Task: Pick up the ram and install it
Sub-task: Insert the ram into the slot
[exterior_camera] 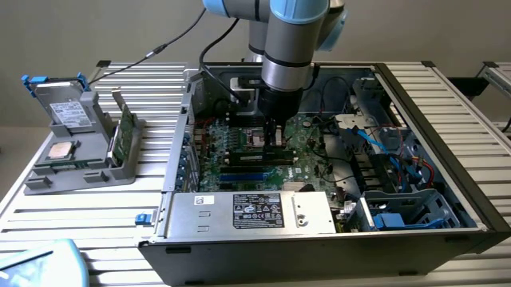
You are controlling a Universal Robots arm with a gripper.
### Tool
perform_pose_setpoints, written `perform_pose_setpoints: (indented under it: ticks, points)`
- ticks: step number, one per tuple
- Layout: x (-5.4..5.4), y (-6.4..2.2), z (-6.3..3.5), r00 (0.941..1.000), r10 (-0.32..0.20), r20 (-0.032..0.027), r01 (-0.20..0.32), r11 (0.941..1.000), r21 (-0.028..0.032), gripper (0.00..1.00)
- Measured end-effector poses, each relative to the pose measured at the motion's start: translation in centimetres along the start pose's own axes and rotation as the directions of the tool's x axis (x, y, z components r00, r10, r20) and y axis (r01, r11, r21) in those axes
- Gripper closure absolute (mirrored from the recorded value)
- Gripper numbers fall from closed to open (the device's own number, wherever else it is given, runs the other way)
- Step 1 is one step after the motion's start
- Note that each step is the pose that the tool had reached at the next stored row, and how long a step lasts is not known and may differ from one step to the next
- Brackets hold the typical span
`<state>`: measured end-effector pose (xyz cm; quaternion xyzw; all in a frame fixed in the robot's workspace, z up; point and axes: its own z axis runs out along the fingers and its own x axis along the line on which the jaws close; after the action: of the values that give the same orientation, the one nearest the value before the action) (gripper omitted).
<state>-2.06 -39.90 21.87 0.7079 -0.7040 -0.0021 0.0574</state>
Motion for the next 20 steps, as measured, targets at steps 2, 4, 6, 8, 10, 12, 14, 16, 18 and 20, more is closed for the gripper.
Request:
perform_pose_setpoints:
  ticks: [2,4,6,8,10,12,14,16,18,20]
  points:
    - [-0.01,0.0,0.0,1.0,0.0,0.0,0.0,1.0,0.0,0.86]
    - [-0.03,0.0,0.0,1.0,0.0,-0.0001,0.0,1.0,0.0,0.86]
    - [-0.05,0.0,0.0,1.0,0.0,-0.0001,0.0,1.0,-0.0001,0.86]
    - [-0.07,0.0,0.0,1.0,0.0,-0.0003,0.0,1.0,0.0,0.86]
    - [-0.09,0.0,0.02,1.0,0.0,-0.0006,0.0,1.0,-0.0001,0.86]
    - [-0.13,-0.01,0.06,1.0,0.0,-0.0007,0.0,1.0,0.0,0.86]
    - [-0.14,-0.01,0.07,1.0,0.0,-0.0013,0.0,1.0,-0.0001,0.86]
    - [-0.14,-0.01,0.1,1.0,0.0,-0.0016,0.0,1.0,-0.0001,0.86]
    - [-0.15,-0.01,0.17,1.0,0.0,-0.0019,0.0,1.0,0.0,0.86]
    - [-0.15,-0.02,0.23,1.0,0.0,-0.0033,0.0,1.0,-0.0002,0.86]
